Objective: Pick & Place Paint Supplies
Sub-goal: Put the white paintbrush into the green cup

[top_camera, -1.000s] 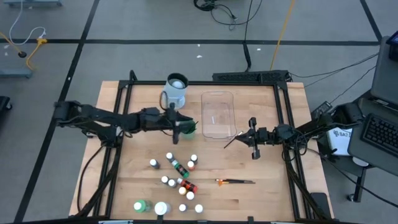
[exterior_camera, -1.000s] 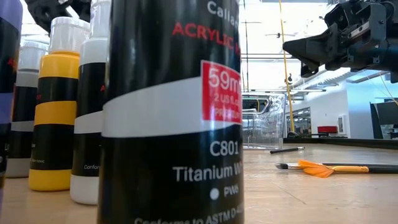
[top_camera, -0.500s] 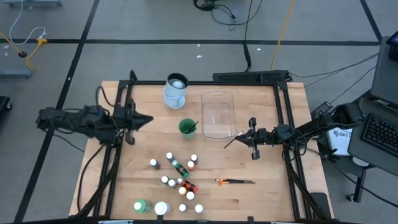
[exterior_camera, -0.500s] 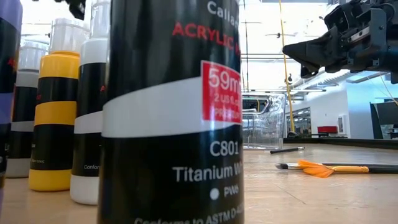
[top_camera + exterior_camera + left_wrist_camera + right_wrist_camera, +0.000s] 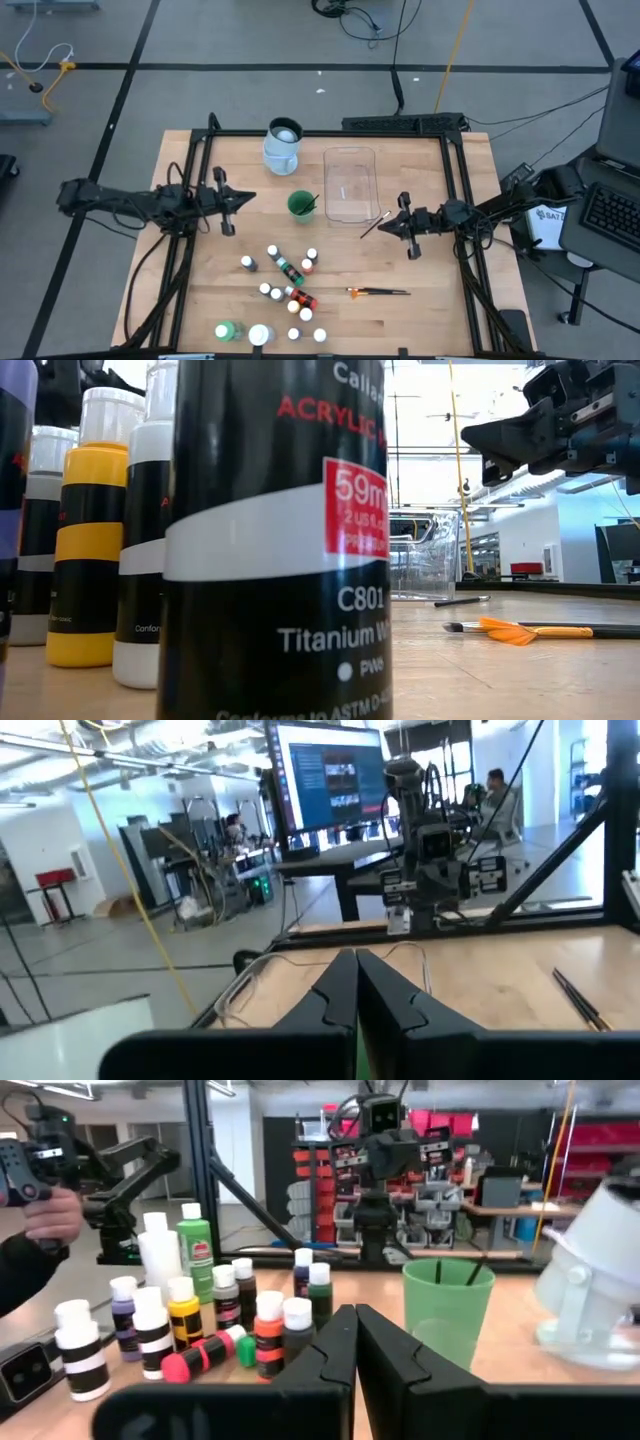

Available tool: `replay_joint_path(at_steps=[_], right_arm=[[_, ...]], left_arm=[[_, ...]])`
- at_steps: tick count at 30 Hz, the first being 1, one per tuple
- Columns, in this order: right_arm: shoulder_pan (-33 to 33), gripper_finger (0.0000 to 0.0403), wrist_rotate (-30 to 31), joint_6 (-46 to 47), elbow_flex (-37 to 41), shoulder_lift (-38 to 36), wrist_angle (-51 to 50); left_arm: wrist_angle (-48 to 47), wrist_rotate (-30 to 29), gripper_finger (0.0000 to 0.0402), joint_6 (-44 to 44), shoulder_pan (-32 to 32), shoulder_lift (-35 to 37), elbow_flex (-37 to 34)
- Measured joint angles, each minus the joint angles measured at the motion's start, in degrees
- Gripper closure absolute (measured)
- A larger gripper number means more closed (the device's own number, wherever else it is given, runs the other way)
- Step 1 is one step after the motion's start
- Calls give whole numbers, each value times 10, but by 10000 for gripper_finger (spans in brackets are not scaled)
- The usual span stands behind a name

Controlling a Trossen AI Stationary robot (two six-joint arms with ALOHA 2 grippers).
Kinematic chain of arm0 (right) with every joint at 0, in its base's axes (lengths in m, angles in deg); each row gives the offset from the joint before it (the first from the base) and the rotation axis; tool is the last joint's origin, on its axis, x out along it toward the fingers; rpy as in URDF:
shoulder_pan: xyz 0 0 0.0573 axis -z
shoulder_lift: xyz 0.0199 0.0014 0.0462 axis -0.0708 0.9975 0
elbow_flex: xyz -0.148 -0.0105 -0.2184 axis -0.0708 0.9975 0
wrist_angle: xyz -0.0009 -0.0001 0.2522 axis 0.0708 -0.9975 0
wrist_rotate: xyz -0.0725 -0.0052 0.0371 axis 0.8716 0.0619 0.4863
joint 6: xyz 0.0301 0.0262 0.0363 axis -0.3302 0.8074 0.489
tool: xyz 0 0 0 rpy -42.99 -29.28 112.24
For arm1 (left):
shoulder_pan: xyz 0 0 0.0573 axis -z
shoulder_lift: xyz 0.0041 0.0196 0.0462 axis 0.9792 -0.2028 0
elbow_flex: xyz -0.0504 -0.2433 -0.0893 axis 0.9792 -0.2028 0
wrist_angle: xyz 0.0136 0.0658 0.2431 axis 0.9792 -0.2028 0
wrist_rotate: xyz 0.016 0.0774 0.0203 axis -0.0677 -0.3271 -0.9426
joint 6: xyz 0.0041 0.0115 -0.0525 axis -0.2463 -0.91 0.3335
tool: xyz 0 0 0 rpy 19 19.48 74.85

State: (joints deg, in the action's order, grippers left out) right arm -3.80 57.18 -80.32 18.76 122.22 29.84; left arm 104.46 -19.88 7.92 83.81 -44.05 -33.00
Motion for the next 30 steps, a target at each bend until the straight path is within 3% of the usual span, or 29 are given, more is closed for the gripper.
replay_joint_path(at_steps=[3,9,15,22,30], right_arm=[[0,403,0,15,0,0,-19],[0,403,3,18,0,0,-23],[-3,403,7,24,0,0,-39],[-48,403,134,-20,0,0,-56],[-79,403,139,-23,0,0,-67]], left_arm=[[-17,27,400,26,-25,0,-7],[-84,136,401,60,-63,0,-8],[-96,137,399,109,-77,0,-8],[-97,137,395,111,-77,0,-8],[-94,137,386,121,-77,0,-8]])
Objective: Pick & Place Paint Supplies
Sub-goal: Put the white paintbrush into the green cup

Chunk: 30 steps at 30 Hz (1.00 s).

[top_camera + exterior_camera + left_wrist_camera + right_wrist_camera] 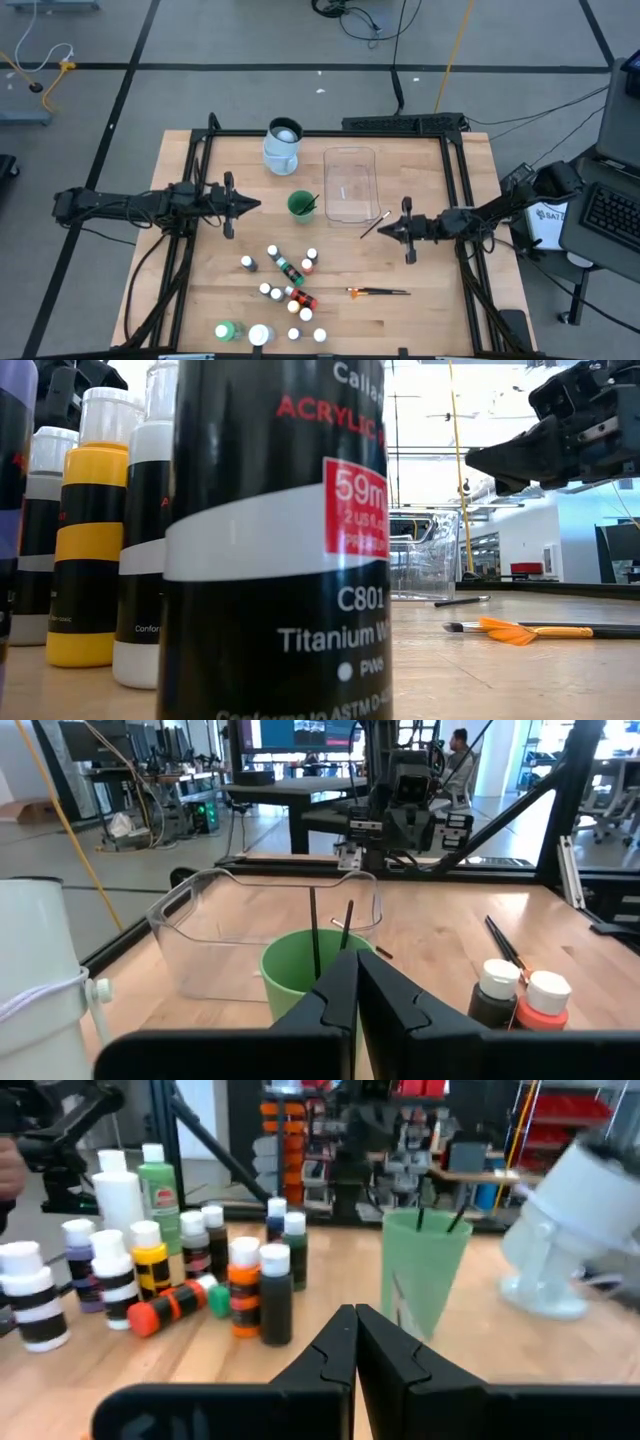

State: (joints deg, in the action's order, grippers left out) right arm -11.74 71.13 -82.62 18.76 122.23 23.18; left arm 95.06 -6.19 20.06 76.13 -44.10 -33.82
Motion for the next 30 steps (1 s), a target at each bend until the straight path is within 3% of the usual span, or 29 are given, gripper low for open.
replay_joint_path(at_steps=[4,9,12,16,20,26,30], right_arm=[[-4,403,38,27,-16,0,-80],[-19,403,69,12,-89,-2,-266],[-26,403,26,18,-155,-7,-476],[-24,403,28,136,-257,-8,-731],[-19,403,36,147,-327,-8,-933],[28,401,102,0,-360,-11,-1031],[86,383,30,-124,-361,-12,-1025]], left_arm=[[12,0,385,5,0,0,0],[35,0,385,-4,0,0,0],[35,0,385,-10,0,0,0],[28,0,385,-11,0,-1,0],[15,2,385,-9,0,-1,0],[3,4,385,2,0,-1,0],[3,4,385,-1,0,-1,0]])
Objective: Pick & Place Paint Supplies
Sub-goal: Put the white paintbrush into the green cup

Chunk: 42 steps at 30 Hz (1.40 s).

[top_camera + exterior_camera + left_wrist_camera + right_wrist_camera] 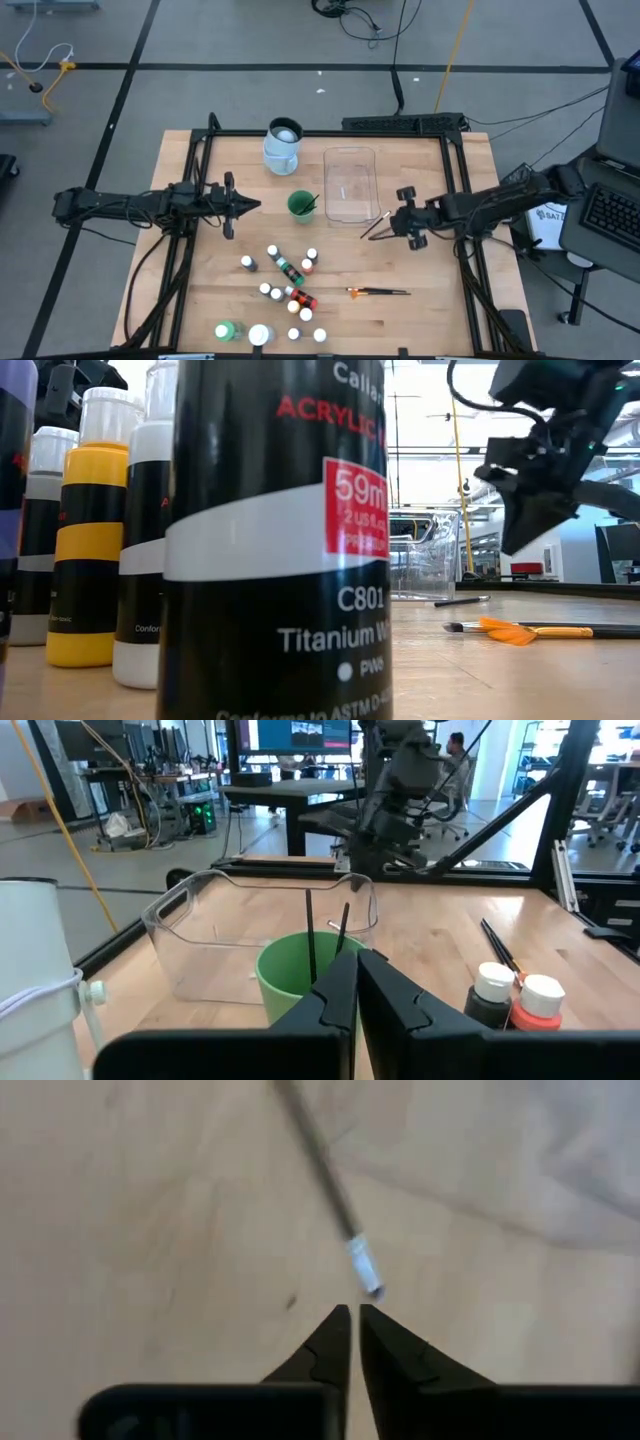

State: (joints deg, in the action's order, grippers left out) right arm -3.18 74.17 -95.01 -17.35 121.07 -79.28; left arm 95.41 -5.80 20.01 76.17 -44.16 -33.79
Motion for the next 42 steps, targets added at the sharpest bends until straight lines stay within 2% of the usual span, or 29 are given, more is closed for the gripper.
replay_joint_path(at_steps=[4,8,10,14,18,35,38,42], right_arm=[[64,349,-80,-85,0,3,22],[108,313,-85,-139,0,4,30],[131,294,-119,-168,0,4,44],[168,260,-140,-218,0,6,65],[195,243,-180,-227,0,26,90],[215,257,-184,-261,-2,178,131],[215,270,-185,-264,-2,186,125],[213,310,-187,-263,-2,185,116]], left_arm=[[0,0,385,-20,0,0,0],[0,0,385,-29,0,0,0],[-1,0,385,-24,0,0,0],[-12,0,385,-17,0,0,0],[-21,0,385,-14,0,0,0],[-16,0,385,-14,0,0,0],[-16,0,385,-14,0,0,0],[-16,0,385,-13,0,0,0]])
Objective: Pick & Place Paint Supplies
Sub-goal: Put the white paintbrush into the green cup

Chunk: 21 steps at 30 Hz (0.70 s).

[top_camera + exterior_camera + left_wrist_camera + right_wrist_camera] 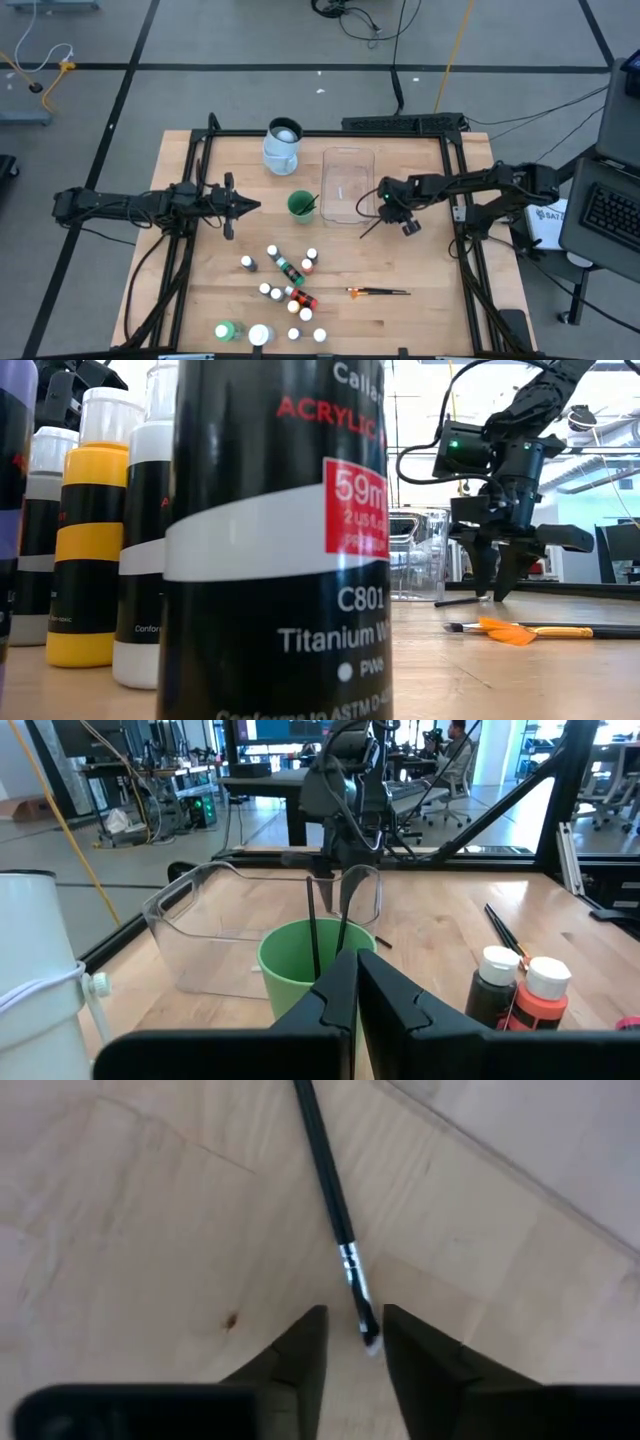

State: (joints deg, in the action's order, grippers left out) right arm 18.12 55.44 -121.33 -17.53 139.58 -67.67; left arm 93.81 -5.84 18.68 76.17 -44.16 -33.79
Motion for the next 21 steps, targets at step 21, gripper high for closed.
replay_joint_path(at_steps=[21], right_arm=[[-108,401,2,150,6,-83,-106]], left_arm=[[17,-10,385,38,0,0,0]])
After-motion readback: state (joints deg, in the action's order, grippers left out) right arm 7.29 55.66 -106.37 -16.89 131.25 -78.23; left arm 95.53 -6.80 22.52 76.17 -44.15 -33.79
